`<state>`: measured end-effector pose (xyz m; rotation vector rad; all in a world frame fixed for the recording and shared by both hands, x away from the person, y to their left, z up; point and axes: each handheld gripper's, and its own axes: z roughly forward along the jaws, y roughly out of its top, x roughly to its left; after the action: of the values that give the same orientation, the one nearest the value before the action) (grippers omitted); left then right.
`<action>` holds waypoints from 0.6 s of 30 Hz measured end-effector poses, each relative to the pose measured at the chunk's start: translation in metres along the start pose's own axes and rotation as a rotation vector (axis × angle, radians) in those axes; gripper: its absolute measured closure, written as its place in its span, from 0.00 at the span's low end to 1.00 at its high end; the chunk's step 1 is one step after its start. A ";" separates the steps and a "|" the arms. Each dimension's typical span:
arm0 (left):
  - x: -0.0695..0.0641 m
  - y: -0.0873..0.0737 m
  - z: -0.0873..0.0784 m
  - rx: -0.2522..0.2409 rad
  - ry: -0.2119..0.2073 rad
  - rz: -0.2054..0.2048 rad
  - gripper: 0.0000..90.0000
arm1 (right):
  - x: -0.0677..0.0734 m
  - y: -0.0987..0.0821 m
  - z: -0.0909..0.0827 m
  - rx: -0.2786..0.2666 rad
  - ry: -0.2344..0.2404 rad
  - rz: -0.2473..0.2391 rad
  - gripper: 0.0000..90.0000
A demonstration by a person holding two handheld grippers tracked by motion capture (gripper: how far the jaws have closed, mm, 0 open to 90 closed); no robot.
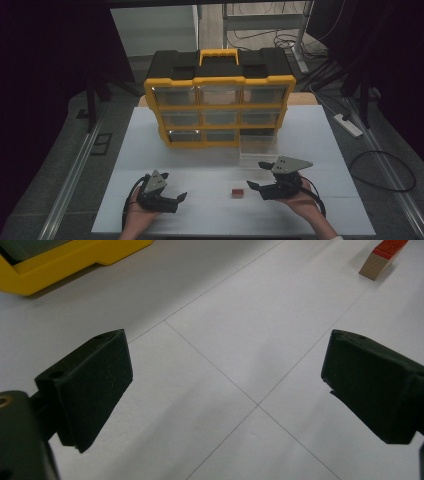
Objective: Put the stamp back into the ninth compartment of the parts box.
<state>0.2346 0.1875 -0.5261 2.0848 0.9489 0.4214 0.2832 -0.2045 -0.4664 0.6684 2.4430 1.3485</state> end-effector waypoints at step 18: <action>-0.001 0.000 0.000 -0.001 -0.003 0.008 0.07 | 0.008 0.011 0.027 0.112 0.070 -0.047 0.28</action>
<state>0.2339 0.1870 -0.5257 2.0880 0.9390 0.4233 0.2914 -0.1757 -0.4717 0.5945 2.5881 1.2451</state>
